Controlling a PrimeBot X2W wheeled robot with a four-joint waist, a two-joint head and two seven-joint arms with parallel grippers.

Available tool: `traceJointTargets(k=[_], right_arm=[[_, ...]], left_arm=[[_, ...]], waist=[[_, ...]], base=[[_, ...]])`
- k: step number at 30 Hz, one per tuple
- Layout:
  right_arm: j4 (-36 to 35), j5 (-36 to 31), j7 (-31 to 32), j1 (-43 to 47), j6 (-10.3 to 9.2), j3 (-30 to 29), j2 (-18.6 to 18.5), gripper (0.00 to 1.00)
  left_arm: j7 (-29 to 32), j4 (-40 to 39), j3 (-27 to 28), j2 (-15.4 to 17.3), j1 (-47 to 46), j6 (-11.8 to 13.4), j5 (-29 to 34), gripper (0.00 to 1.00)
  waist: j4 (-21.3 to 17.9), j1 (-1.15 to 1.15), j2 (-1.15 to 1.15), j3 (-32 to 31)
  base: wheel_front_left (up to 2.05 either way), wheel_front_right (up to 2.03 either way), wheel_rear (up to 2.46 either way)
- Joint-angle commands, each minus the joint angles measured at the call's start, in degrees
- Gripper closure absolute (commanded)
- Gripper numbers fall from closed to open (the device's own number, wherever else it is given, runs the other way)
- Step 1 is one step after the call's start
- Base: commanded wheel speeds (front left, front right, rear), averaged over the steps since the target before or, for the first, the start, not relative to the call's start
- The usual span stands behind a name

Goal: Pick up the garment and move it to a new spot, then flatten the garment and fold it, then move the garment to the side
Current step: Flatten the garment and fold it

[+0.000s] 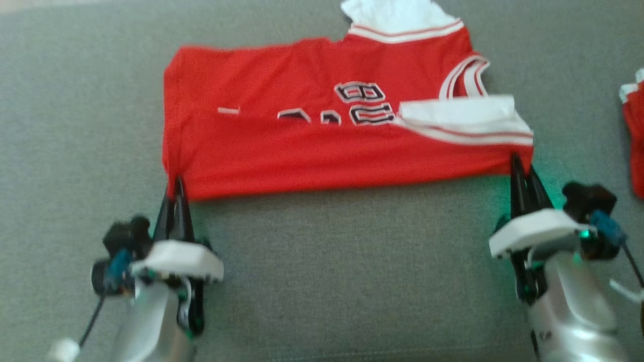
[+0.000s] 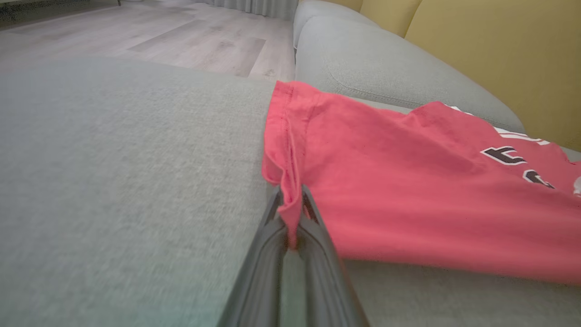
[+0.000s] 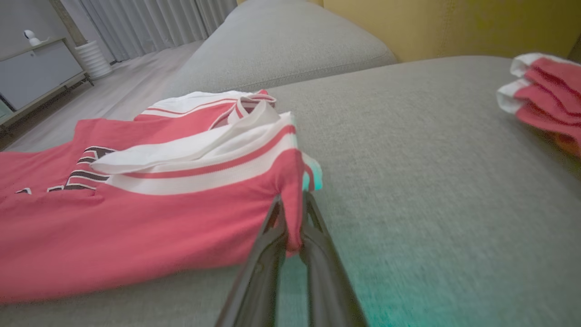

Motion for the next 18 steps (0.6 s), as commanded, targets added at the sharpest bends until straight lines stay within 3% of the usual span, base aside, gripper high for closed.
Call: traceJointTargets(k=[1, 10, 11, 12, 13, 18], right_arm=[[-1.9, 0.5, -0.2, 1.5, 0.19, 0.8, -0.1, 1.00], [-4.9, 2.3, -0.2, 10.7, 0.19, 2.0, -0.1, 1.00], [-5.2, 2.7, -0.2, 11.4, 0.19, 2.2, -0.1, 0.85], [-5.5, 3.3, -0.2, 11.9, 0.19, 2.3, -0.1, 0.13], [-5.9, 3.8, -0.2, 12.1, 0.19, 2.3, -0.1, 0.00], [-8.9, 4.1, -0.2, 10.5, 0.19, 2.4, -0.1, 0.00]], left_arm=[[-0.3, -2.5, 1.8, 1.1, 2.5, 0.8, -0.4, 1.00], [-0.3, -6.2, -0.1, 1.1, 14.5, 1.7, -1.7, 1.00], [-0.3, -6.4, -0.2, 1.1, 15.0, 1.9, -1.9, 0.76], [-0.3, -6.7, -0.4, 1.1, 15.3, 2.1, -2.2, 0.00], [-0.3, -7.0, -0.5, 1.1, 15.3, 2.3, -2.3, 0.00], [-0.3, -9.3, 0.4, 1.1, 10.7, 2.5, -0.4, 0.00]], waist=[[0.7, 0.00, 0.00, -2.7], [1.4, 0.00, 0.00, -8.6], [1.4, 0.00, 0.00, -8.5], [1.4, 0.00, 0.00, -8.4], [1.4, 0.00, 0.00, -8.1], [1.6, 0.00, 0.00, -6.0]], base=[[0.00, 0.00, 0.00], [0.00, 0.00, 0.00], [0.00, 0.00, 0.00], [0.00, 0.00, 0.00], [0.00, 0.00, 0.00], [0.00, 0.00, 0.00]])
